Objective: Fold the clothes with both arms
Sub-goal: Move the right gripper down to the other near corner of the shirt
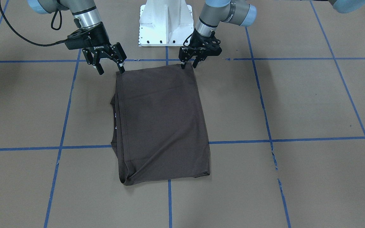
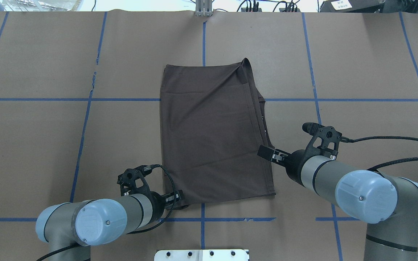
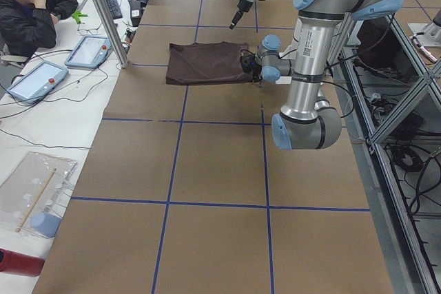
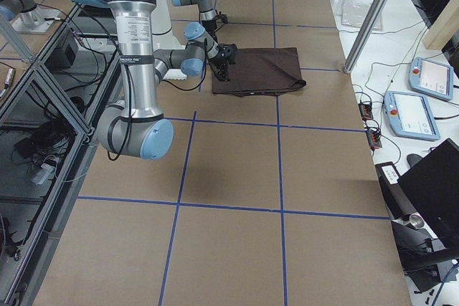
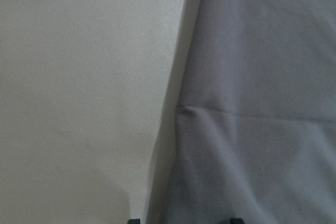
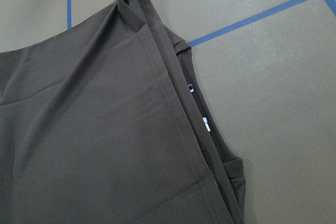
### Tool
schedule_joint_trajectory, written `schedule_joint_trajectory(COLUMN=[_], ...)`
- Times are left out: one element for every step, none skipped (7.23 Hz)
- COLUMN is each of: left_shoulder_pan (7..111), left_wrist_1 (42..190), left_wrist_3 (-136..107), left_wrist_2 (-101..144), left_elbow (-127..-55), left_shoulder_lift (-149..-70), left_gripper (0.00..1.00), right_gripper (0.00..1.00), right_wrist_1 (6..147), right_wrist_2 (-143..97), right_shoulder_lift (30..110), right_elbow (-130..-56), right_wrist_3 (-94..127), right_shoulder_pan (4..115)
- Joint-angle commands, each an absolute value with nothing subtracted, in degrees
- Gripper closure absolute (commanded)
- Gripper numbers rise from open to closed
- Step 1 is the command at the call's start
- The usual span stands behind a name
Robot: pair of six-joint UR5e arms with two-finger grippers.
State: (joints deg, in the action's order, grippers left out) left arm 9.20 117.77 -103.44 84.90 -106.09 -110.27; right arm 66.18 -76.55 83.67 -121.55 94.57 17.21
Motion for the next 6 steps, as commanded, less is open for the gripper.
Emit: schedule_joint_trajectory(left_shoulder_pan=[9.1, 9.1, 9.1, 9.1, 9.1, 9.1], left_wrist_1=[117.8, 117.7, 117.8, 117.9, 117.9, 117.8], left_wrist_3=[-103.9, -104.0, -104.1, -104.1, -103.6, -103.4], left_wrist_2=[84.9, 84.9, 84.9, 84.9, 84.9, 84.9], left_elbow=[-105.6, -105.6, -105.0, -105.0, -105.0, -105.2], left_shoulder_lift=[-110.8, -111.2, -111.3, -111.3, -111.4, -111.4], left_gripper=[0.35, 0.35, 0.43, 0.76, 1.0, 1.0], right_gripper=[0.0, 0.0, 0.0, 0.0, 0.0, 0.0], right_wrist_1=[66.2, 66.2, 66.2, 66.2, 66.2, 66.2], right_wrist_2=[-76.6, -76.6, -76.6, -76.6, -76.6, -76.5], right_shoulder_lift=[83.7, 83.7, 83.7, 83.7, 83.7, 83.7], right_elbow=[-121.6, -121.6, -121.6, -121.6, -121.4, -121.0], right_wrist_3=[94.6, 94.6, 94.6, 94.6, 94.6, 94.6], right_shoulder_pan=[17.1, 17.2, 17.1, 17.2, 17.2, 17.1])
